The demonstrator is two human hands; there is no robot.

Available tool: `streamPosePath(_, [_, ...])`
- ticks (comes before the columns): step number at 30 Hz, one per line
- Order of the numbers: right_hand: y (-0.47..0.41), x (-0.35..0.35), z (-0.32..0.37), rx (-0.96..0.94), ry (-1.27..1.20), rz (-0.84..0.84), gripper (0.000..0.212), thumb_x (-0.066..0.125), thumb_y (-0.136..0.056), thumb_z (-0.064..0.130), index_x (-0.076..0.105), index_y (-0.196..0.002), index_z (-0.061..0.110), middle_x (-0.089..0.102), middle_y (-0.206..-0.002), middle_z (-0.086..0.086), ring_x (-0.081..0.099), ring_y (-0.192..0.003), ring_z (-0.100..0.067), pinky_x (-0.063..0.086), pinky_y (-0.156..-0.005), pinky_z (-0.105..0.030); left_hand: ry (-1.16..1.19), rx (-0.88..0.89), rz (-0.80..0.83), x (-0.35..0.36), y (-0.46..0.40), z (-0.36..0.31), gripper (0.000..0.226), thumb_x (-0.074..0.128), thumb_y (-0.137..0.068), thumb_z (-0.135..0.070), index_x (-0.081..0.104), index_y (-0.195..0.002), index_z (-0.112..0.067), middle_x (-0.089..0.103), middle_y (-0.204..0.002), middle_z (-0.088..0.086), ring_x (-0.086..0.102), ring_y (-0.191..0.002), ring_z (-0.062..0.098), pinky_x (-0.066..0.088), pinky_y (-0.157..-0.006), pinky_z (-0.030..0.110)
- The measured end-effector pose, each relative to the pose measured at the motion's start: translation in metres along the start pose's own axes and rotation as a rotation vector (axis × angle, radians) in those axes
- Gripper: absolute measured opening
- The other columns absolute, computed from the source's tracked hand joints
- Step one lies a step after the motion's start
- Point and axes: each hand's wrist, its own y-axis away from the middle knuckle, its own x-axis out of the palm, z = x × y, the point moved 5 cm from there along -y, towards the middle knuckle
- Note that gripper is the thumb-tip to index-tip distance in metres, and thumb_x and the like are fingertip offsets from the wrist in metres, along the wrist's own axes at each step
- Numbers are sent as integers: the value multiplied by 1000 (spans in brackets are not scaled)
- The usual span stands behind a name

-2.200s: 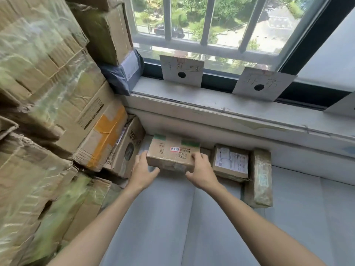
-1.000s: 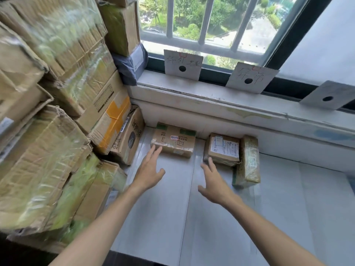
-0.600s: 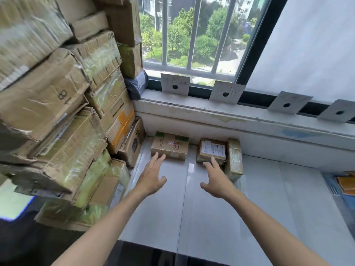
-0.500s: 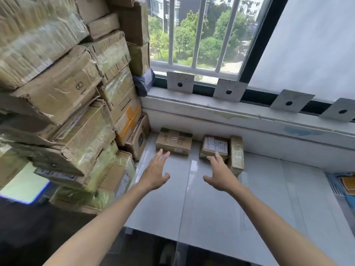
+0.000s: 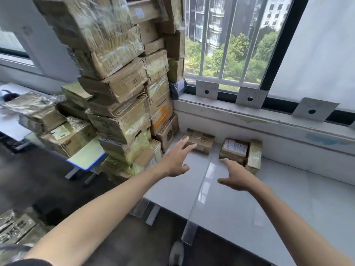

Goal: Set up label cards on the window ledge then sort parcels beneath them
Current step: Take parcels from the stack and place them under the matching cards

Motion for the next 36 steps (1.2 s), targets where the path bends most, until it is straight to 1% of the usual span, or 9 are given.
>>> streamPosePath(8, [4,13,98,-198,45,-7,84,73,-89,34,25,-156,17,31,-160,-9,37,-143,-26,35,-114,-35,-146,-87,-54,-55,81,42,85,67,-87,-22,18,-155,-36,-4,-166,0,0,-153,23,16,-123,41])
streamPosePath(13, [2,-9,154,-267,81,-76,87,75,-86,37,26,-155,20,36,-156,-8,44,-136,-26,43,-108,-39,-52,-133,-181,-120,97,56,79,64,-88,-17,24,-155,-27,1,-166,4,6,-153,25,21,-122,44])
streamPosePath(17, [-2,-14,189,-250,82,-112,81,73,-84,38,30,-151,23,42,-149,-8,50,-126,-28,48,-99,-41,-29,-109,-225,-140,105,78,83,67,-85,-19,24,-154,-31,3,-165,3,7,-152,29,22,-121,51])
streamPosePath(22, [-9,-26,231,-121,122,-207,70,70,-82,41,37,-141,22,49,-136,-8,55,-120,-31,51,-93,-42,-168,-110,-88,-166,115,108,85,67,-89,-32,13,-154,-45,-9,-165,-1,-15,-151,28,7,-119,56])
streamPosePath(24, [-10,-36,248,-105,124,-232,68,70,-82,40,38,-140,21,50,-134,-9,55,-119,-32,50,-94,-42,-182,-166,6,-177,114,128,84,68,-88,-39,17,-154,-41,-1,-166,3,-6,-152,29,11,-122,54])
streamPosePath(25, [-11,-41,256,-99,124,-246,69,71,-82,40,39,-140,21,50,-134,-9,55,-120,-32,50,-95,-43,-160,-194,59,-184,115,137,82,69,-88,-42,22,-154,-36,10,-164,6,6,-151,30,16,-122,50])
streamPosePath(27, [-13,-50,271,-93,128,-265,72,74,-82,41,38,-141,20,50,-136,-10,54,-122,-32,50,-96,-44,-62,-223,129,-199,118,150,77,69,-88,-44,31,-152,-29,34,-154,8,35,-140,28,32,-116,41])
streamPosePath(29, [-15,-58,287,-89,132,-292,73,75,-82,41,38,-141,19,49,-137,-12,53,-123,-33,49,-98,-44,17,-224,122,-217,124,161,71,68,-90,-42,35,-151,-26,45,-144,6,47,-127,23,40,-107,35])
streamPosePath(36, [-23,-75,340,-112,150,-370,85,81,-79,40,34,-146,17,48,-144,-12,51,-128,-30,48,-104,-47,-120,-303,232,-264,137,226,67,61,-93,-49,38,-150,-22,37,-156,0,39,-139,20,32,-113,33])
